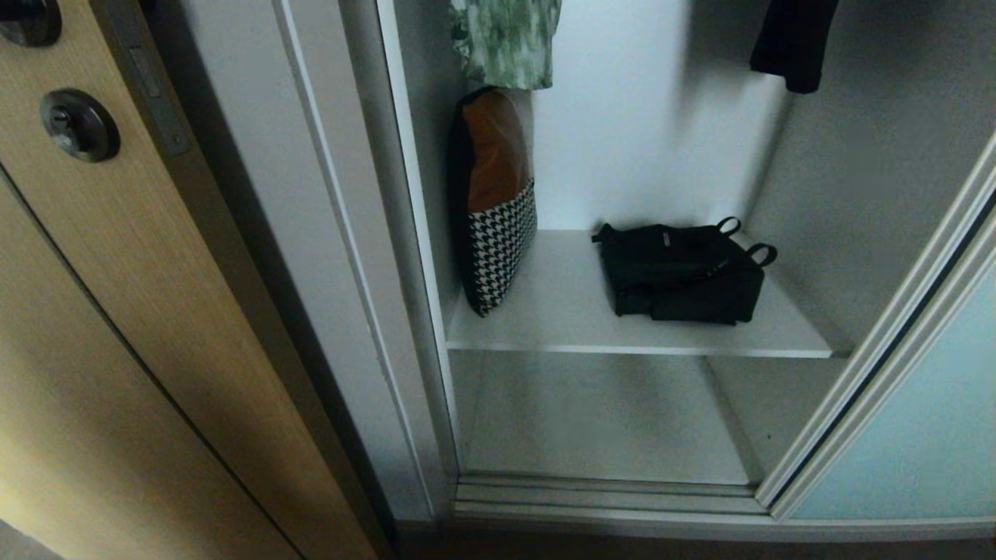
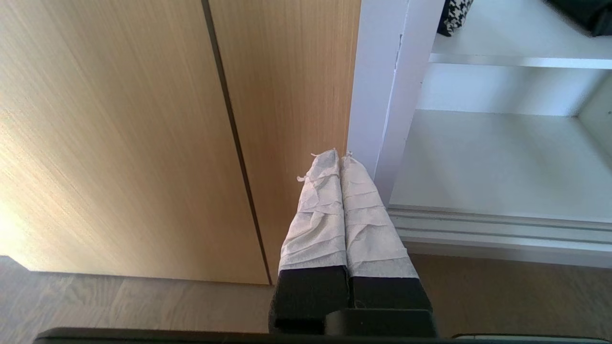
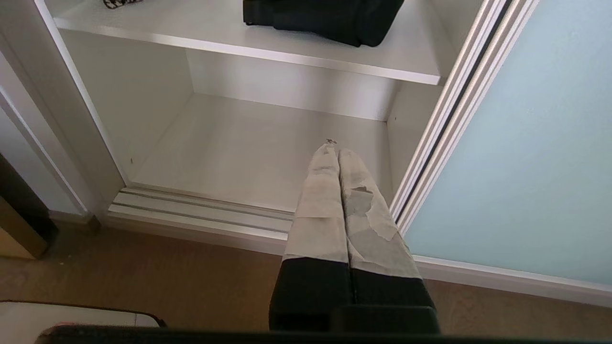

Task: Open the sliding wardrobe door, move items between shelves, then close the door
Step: Place the bag on the lower shelf

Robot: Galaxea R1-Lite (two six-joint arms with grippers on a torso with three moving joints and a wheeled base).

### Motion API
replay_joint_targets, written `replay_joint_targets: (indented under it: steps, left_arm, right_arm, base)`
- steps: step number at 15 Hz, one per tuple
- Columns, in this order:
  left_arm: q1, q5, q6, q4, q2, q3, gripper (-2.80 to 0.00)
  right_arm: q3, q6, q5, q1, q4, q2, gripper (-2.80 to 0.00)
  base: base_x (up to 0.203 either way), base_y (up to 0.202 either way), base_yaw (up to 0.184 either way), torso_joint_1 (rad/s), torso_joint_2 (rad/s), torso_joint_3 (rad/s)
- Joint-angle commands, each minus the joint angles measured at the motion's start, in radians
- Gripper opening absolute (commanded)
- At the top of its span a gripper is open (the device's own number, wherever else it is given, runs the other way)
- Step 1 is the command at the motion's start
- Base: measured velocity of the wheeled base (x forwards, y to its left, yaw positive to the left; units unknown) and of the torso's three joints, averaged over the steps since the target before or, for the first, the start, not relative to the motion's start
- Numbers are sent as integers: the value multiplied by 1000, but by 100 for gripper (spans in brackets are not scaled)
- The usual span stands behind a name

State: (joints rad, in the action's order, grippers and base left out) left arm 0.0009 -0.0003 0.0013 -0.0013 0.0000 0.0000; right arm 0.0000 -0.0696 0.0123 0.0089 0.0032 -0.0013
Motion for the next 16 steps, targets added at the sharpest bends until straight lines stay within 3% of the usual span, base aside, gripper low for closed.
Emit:
replay_joint_targets:
  steps: [1,4,16]
  left_arm:
    - [1,0,0,0,2,0,-280]
    - [1,0,0,0,2,0,-280]
    - [0,1,0,0,2,0,-280]
  right_arm:
    - [-3,-37,2,-1,4,-2,-280]
    - [-18,-52,5,-3,47,9,-280]
    - [-9,-23,5,-3,18,9,-280]
  base:
    - [0,0,0,0,0,0]
    - [0,0,0,0,0,0]
    - [0,0,0,0,0,0]
